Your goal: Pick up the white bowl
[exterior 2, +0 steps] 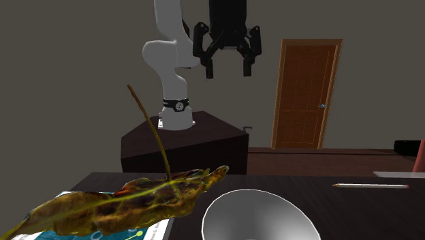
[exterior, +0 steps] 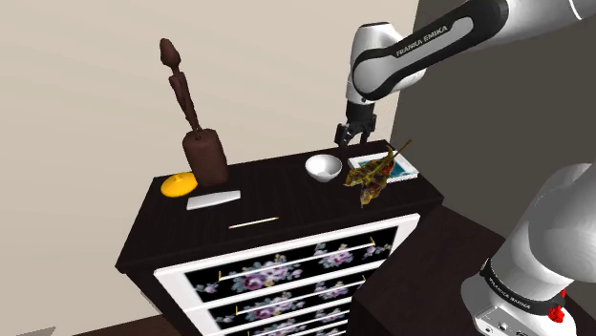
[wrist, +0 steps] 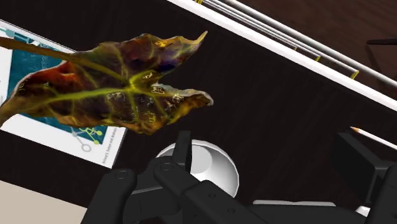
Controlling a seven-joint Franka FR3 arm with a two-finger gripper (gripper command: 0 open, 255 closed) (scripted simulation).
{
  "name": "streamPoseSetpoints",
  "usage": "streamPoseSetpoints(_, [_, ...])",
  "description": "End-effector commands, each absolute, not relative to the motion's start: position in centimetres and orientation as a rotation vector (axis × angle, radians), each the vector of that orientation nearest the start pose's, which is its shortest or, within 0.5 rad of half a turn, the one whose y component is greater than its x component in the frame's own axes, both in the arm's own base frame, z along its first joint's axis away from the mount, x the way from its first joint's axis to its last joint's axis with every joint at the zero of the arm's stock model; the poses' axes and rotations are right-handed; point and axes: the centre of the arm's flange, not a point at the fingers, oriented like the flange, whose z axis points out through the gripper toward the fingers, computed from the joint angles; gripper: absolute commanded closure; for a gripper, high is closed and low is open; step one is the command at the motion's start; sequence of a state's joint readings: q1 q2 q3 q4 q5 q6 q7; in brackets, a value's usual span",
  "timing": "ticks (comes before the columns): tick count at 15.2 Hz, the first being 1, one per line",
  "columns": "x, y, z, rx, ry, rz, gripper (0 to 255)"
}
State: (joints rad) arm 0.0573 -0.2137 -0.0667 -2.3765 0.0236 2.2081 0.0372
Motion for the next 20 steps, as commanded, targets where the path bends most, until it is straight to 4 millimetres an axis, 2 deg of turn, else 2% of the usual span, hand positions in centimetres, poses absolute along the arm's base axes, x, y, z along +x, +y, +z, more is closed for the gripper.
streamPoseSetpoints(1, [49.0,-0.3,39.1,-3.11,0.07,-0.091,0])
streamPoseSetpoints(17, [64.3,1.2,26.5,-3.136,-0.097,-0.246,0])
streamPoseSetpoints(20, [64.3,1.2,24.9,-3.136,-0.097,-0.246,0])
